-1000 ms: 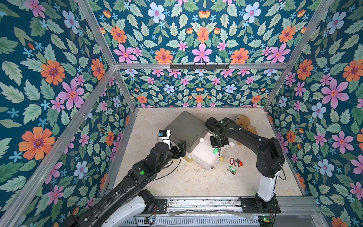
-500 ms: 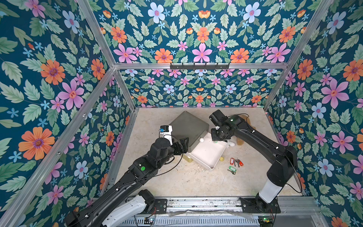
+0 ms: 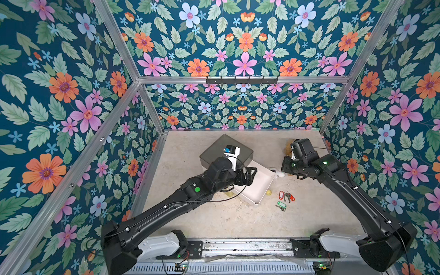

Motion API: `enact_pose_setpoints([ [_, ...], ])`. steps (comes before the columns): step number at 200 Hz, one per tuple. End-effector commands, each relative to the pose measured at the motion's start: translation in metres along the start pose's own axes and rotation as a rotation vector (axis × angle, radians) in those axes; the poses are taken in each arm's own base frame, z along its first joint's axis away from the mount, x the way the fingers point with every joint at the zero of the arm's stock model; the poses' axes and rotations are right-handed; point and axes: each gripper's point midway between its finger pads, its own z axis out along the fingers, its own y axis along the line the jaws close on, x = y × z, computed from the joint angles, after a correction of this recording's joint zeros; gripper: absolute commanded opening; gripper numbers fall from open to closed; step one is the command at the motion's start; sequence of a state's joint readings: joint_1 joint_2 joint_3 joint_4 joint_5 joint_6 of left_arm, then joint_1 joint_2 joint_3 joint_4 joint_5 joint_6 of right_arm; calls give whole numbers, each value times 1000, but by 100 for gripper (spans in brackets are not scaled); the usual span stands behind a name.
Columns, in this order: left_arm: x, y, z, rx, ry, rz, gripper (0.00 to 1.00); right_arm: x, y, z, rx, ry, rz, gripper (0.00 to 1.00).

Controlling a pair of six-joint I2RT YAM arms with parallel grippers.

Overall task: Take the keys out of the drawer
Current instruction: Place the key at the center of the board.

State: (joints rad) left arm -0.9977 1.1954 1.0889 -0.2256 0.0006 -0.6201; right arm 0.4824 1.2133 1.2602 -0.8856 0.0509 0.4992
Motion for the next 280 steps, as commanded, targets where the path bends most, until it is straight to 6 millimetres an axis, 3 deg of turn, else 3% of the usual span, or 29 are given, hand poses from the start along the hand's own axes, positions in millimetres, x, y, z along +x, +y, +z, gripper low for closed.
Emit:
enact_pose_setpoints([
  [1, 7, -20, 16, 40, 22, 47, 99, 12, -23, -5, 33, 20, 23, 0],
  [27, 21, -34, 36, 75, 54, 51, 99, 37, -50, -4, 82, 60, 55, 0],
  [59, 38, -39, 51, 90, 100, 41, 99, 80, -66, 10, 70, 131, 119, 0],
  [108, 51, -40, 51, 92, 123, 42, 99, 136, -86, 37, 54, 228, 201, 0],
  [148, 50, -36, 46, 79, 114, 42, 99, 162, -88, 53, 14, 285, 243, 0],
  [200, 50, -33, 44, 69, 107, 34, 99, 177, -96, 64, 32, 317, 244, 0],
  [280, 45, -31, 41, 47, 94, 41, 99, 172, -117, 66, 149, 287, 279, 0],
])
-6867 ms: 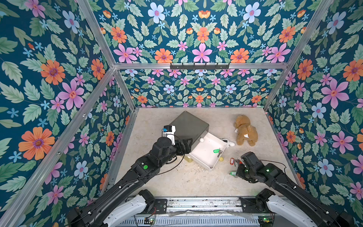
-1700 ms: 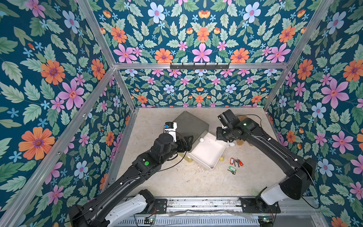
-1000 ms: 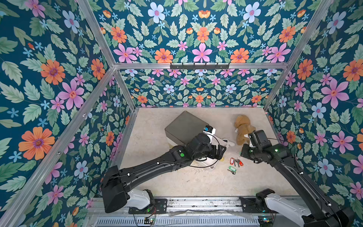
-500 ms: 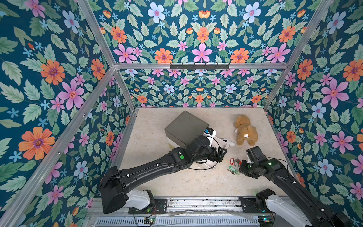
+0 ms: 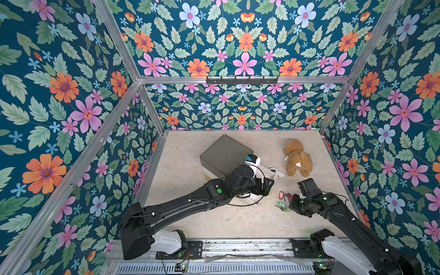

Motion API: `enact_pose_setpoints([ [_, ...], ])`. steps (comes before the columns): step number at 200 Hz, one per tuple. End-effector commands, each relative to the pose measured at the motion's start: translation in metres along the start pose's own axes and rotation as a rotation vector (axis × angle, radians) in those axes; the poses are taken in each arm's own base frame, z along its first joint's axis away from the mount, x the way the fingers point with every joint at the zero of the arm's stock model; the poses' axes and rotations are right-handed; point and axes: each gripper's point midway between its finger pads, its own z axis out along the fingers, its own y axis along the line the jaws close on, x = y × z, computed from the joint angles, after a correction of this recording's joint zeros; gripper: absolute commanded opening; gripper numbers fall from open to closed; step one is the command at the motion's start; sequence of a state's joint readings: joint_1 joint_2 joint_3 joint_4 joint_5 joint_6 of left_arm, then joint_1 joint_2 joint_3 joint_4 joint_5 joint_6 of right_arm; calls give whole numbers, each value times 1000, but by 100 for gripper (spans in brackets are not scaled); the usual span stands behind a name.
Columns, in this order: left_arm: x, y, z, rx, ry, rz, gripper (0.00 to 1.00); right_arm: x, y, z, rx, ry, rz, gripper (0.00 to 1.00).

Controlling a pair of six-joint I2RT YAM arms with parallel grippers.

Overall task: Take the keys out of the drawer
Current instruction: Place the key at the center of the board, then close the drawer in the storage box.

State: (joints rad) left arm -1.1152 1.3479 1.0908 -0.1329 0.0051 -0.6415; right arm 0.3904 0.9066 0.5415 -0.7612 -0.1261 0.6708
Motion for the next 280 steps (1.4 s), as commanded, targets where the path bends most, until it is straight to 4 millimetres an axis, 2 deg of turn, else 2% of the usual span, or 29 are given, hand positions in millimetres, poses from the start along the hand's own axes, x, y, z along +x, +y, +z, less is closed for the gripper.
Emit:
enact_pose_setpoints([
  [1, -4, 0, -2, -11, -15, 8, 99, -4, -10, 0, 57, -22, 26, 0],
  [77, -4, 2, -3, -17, -15, 11, 99, -8, -17, -6, 87, -55, 52, 0],
  [104, -3, 3, -2, -21, -14, 11, 99, -9, -16, -7, 86, -59, 55, 23],
  [163, -4, 4, -5, -23, -27, 10, 99, -14, -9, -14, 61, -81, 48, 27],
  [186, -11, 5, -11, -34, -56, 5, 99, -21, 5, -21, 8, -93, 33, 29],
  [234, -37, 10, -37, -91, -153, 5, 99, -37, 54, -38, -192, -113, 20, 38],
  [252, -48, 19, -55, -154, -202, 11, 99, -40, 71, -43, -261, -105, 20, 45],
  [280, -66, 44, -87, -297, -268, 7, 99, -43, 87, -43, -325, -87, 22, 46],
])
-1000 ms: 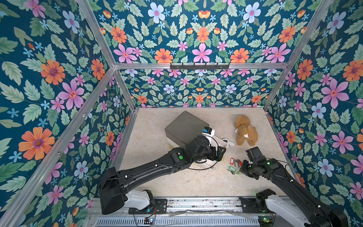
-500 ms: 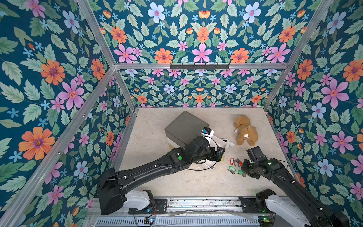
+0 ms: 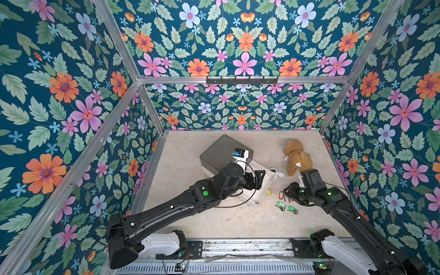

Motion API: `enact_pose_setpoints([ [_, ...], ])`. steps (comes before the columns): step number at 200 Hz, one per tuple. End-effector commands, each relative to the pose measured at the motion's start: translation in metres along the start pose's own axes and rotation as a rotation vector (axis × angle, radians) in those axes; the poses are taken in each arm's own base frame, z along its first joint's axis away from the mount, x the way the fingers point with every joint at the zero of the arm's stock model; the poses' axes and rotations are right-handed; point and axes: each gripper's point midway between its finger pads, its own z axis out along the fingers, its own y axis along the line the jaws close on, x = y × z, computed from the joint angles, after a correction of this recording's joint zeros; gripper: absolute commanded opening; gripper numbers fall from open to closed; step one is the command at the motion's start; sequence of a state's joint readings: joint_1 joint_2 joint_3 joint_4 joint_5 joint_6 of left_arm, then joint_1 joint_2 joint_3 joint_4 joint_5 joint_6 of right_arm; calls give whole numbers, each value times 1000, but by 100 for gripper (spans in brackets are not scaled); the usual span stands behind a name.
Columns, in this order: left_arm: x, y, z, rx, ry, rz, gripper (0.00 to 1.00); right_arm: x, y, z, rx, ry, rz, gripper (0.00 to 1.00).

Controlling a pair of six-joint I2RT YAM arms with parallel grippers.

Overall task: Take the keys out of the drawer
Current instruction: Close the drawer in the storage box.

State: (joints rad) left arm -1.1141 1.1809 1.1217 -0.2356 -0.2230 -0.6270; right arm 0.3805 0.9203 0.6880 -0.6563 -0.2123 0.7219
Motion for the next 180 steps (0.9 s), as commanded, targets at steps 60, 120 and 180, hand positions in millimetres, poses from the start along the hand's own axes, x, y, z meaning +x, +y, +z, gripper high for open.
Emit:
enact_pose_setpoints([
  [60, -46, 101, -32, -318, -17, -55, 99, -9, 37, 15, -138, 48, 8, 46],
  [120, -48, 128, -5, -354, 99, -43, 100, -14, 42, 26, -132, 65, 5, 47],
  [180, -34, 148, 23, -340, 153, -72, 99, -18, 48, 33, -137, 77, 1, 47],
])
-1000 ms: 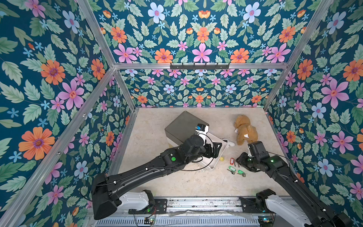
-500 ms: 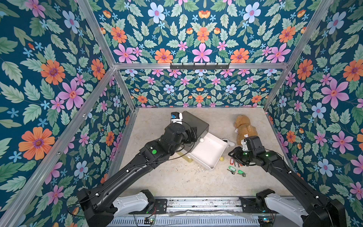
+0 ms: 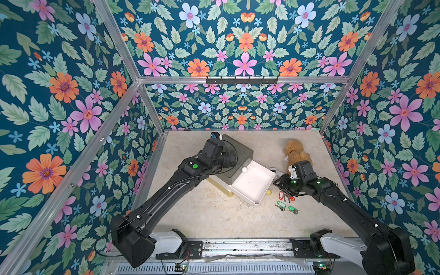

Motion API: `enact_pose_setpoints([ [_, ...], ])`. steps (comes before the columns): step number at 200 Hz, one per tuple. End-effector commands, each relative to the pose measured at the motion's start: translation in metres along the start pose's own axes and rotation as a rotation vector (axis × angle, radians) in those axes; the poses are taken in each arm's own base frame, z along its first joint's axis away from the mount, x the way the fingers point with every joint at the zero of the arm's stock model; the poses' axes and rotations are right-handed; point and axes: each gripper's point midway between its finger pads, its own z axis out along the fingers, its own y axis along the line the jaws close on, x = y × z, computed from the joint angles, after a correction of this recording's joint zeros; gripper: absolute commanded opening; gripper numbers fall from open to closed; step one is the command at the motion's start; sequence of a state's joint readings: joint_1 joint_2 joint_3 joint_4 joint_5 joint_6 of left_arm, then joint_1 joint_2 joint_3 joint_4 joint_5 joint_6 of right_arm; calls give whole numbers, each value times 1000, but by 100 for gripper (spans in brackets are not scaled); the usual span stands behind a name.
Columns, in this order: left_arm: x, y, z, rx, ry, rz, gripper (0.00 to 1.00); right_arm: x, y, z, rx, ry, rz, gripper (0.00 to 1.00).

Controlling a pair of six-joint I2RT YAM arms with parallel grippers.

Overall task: Take the keys out of the drawer
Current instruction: Close the drawer in the storage box.

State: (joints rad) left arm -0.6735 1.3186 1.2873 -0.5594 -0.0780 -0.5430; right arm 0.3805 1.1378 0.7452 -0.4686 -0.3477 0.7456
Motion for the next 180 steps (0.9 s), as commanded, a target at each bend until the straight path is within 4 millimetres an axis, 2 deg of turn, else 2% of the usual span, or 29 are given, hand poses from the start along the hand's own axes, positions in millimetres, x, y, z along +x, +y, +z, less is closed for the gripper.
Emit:
enact_pose_setpoints([
  [1, -1, -4, 7, 41, 9, 7, 100, -4, 9, 2, -29, -7, -18, 47],
  [34, 5, -3, 20, 52, 46, 3, 99, -5, 8, 11, -29, 11, -8, 47],
  [78, 13, -2, 27, 61, 71, 1, 99, -6, 18, 20, -48, 29, -18, 47],
  [180, 21, -2, 24, 86, 80, -21, 99, 3, 65, 46, -126, 88, -69, 47],
])
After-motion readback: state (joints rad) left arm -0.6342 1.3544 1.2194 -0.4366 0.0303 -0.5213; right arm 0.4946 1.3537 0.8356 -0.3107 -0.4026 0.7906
